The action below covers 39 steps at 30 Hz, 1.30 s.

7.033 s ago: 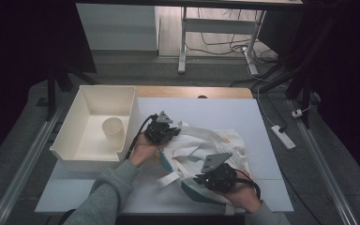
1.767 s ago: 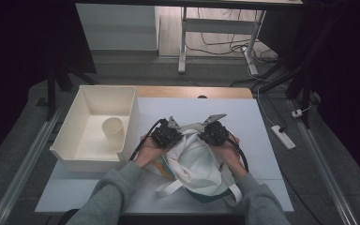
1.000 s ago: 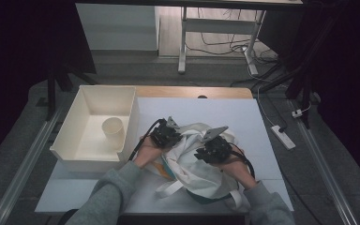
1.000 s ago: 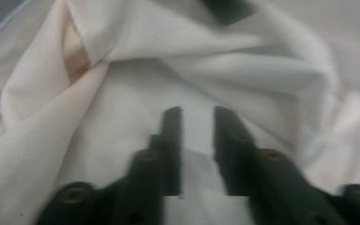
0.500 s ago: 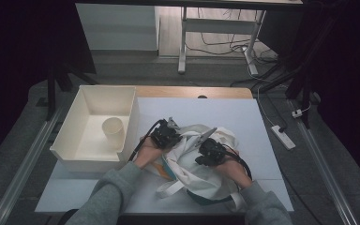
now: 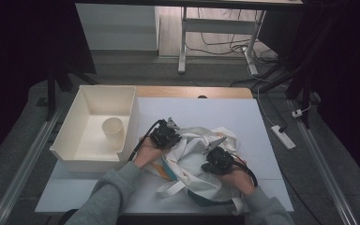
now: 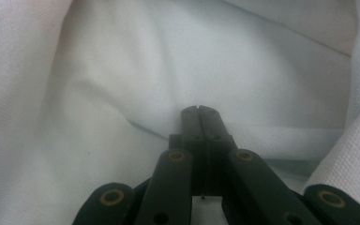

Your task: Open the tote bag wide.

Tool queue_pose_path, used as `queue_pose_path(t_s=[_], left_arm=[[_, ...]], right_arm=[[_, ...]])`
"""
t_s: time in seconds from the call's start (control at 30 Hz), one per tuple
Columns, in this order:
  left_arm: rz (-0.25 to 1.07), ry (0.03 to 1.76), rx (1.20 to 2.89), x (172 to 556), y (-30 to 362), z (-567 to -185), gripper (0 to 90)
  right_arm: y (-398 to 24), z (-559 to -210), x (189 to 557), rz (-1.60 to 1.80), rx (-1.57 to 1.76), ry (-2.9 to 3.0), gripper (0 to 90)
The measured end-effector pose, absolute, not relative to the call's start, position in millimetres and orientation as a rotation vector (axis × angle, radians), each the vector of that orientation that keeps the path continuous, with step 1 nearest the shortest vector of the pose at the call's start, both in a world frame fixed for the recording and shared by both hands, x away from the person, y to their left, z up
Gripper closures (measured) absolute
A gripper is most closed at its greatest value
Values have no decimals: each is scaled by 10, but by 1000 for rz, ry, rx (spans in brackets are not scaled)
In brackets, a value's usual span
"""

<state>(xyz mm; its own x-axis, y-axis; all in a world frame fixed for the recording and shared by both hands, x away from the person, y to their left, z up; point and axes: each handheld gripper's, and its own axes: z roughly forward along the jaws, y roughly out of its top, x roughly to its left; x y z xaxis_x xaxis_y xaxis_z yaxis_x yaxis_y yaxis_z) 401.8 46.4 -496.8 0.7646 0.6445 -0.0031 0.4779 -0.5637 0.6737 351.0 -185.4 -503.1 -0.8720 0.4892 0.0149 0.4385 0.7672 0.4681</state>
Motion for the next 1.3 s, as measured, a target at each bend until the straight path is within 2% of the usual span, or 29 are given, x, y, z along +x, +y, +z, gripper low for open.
queue_pose_path(t_s=[0.27, 0.6, 0.67, 0.77, 0.83, 0.9, 0.93, 1.07, 1.17, 1.3], left_arm=[[327, 814, 2260, 3975, 489, -4862, 856], [461, 717, 2231, 3744, 435, -4517, 855], [441, 726, 2219, 3766, 476, -4511, 849], [399, 766, 2160, 3810, 575, -4495, 781], [362, 778, 2114, 3804, 631, -4443, 645], [319, 747, 2103, 3766, 608, -4410, 617], [309, 723, 2120, 3740, 566, -4407, 642], [207, 634, 2238, 3683, 357, -4495, 886], [119, 580, 2340, 3657, 227, -4592, 888], [146, 570, 2417, 3631, 150, -4681, 889]], right_arm=[[-1885, -5041, 3545, 752, 766, 2869, 900], [-1905, -5050, 3561, 776, 773, 2873, 900], [-1907, -5051, 3561, 778, 774, 2872, 900], [-1908, -5052, 3563, 782, 776, 2873, 900], [-1907, -5052, 3563, 781, 778, 2873, 900], [-1907, -5053, 3564, 783, 780, 2873, 900], [-1909, -5054, 3566, 785, 782, 2873, 900], [-1912, -5054, 3568, 786, 788, 2874, 900], [-1913, -5056, 3566, 789, 788, 2872, 900], [-1919, -5059, 3570, 797, 791, 2872, 900]])
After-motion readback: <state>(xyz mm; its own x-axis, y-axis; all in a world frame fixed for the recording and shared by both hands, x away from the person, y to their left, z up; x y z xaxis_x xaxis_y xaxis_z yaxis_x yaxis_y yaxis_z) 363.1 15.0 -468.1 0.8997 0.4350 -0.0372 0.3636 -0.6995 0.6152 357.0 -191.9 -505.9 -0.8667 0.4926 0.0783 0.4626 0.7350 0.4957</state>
